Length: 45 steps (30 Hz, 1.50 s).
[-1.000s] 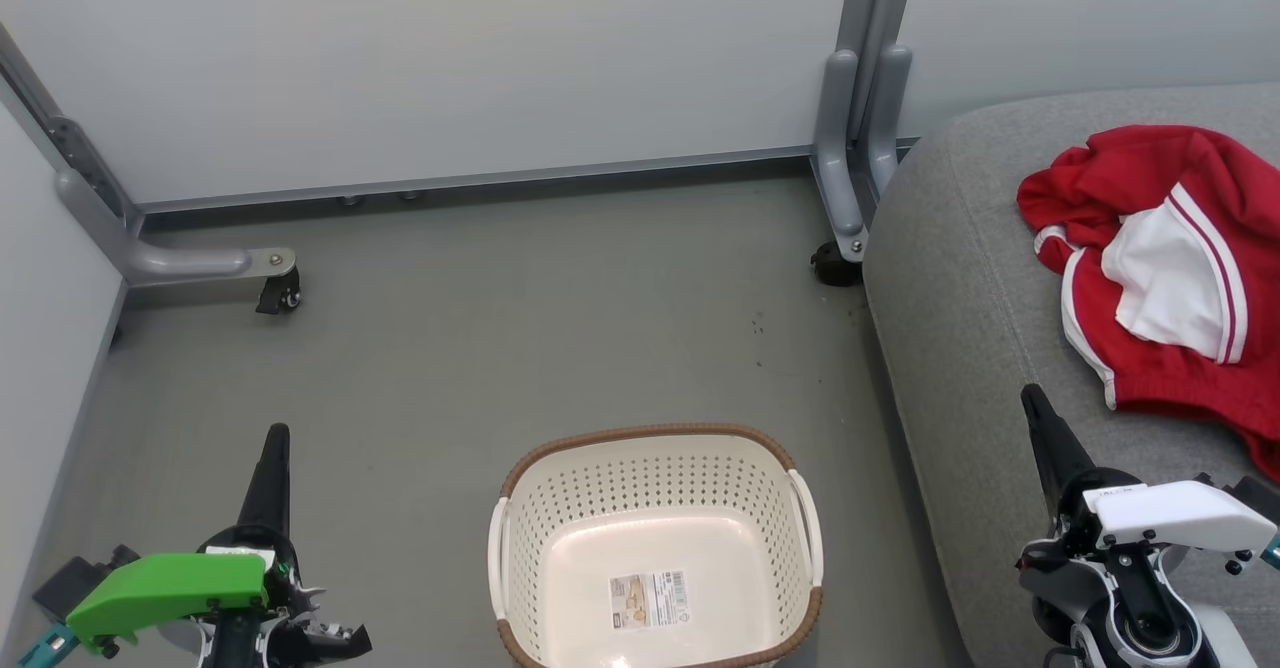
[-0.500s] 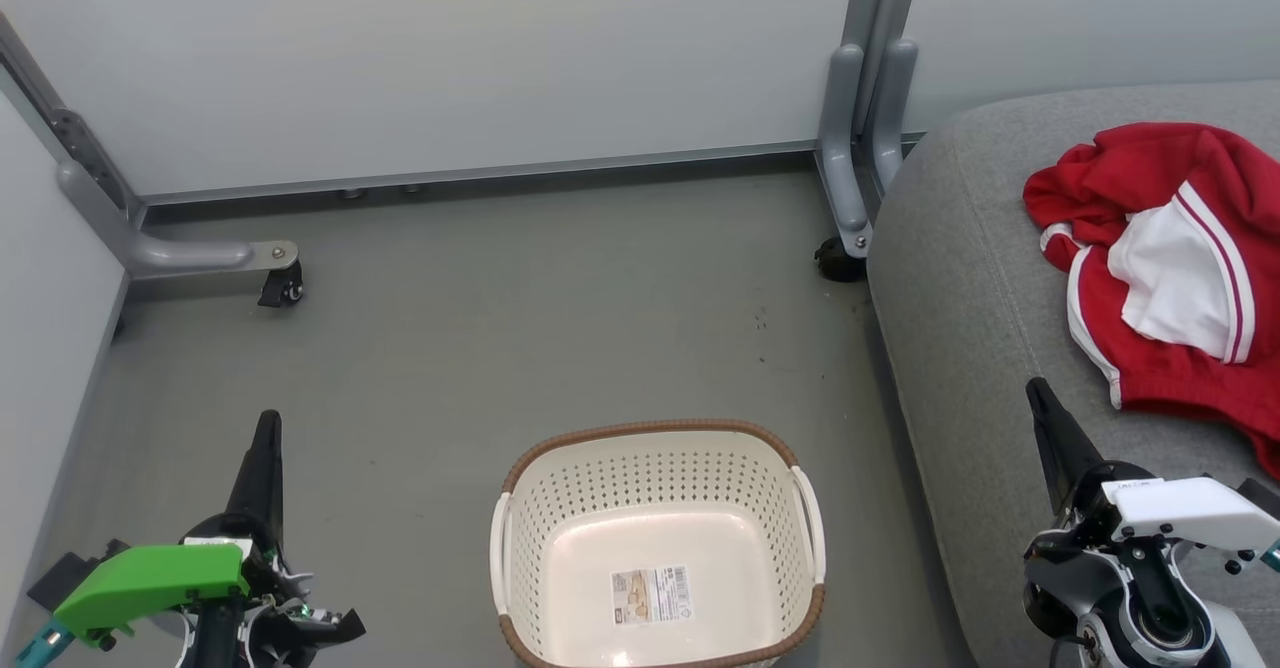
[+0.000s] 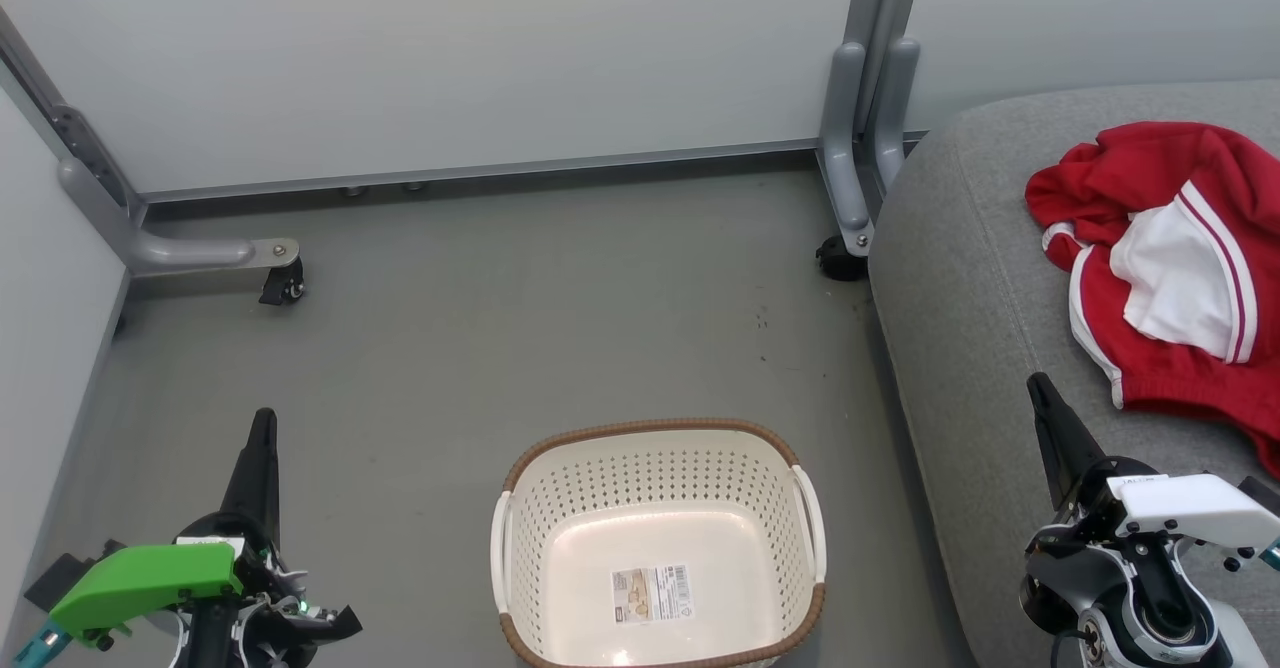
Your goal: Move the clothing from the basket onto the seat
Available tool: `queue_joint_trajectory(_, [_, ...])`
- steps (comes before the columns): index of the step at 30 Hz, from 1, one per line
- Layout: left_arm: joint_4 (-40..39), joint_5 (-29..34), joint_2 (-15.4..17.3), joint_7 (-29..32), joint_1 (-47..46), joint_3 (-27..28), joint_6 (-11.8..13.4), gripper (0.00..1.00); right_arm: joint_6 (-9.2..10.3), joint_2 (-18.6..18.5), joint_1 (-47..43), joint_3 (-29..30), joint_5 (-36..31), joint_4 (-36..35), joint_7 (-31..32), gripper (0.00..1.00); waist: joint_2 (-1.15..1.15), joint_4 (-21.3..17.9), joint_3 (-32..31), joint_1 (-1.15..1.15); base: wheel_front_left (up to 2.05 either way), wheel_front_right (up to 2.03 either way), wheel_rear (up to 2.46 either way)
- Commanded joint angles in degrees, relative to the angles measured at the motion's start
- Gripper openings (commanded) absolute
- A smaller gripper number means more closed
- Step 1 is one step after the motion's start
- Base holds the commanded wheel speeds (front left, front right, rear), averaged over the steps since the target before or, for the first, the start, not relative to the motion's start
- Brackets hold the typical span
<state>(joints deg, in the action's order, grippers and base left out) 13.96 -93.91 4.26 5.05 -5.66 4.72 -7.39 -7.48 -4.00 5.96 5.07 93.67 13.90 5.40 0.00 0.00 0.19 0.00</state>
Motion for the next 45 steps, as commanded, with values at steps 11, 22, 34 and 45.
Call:
queue_joint_trajectory(11, [0.1, 0.3, -0.3, 0.4, -0.9, 0.4, -0.3, 0.00, -0.02, 0.3, 0.3, 0.4, -0.3, 0.1, 0.3, 0.00, 0.00, 0.0, 0.0, 0.00, 0.00, 0.00, 0.00])
queue_joint_trajectory(22, [0.1, 0.5, -0.4, 0.5, -1.0, 0.6, -0.3, 0.00, -0.02, 0.4, 0.4, 0.5, -0.5, 0.1, 0.5, 0.00, 0.00, 0.0, 0.0, 0.00, 0.00, 0.00, 0.00])
queue_joint_trajectory(34, [0.1, 0.7, -0.6, 0.7, -1.0, 0.8, -0.3, 0.00, -0.02, 0.5, 0.4, 0.7, -0.6, 0.1, 0.6, 0.00, 0.00, 0.0, 0.0, 0.00, 0.00, 0.00, 0.00])
queue_joint_trajectory(45, [0.1, 0.7, -0.6, 0.8, -1.0, 1.0, -0.3, 0.00, -0.02, 0.6, 0.4, 0.8, -0.7, 0.2, 0.6, 0.00, 0.00, 0.0, 0.0, 0.00, 0.00, 0.00, 0.00])
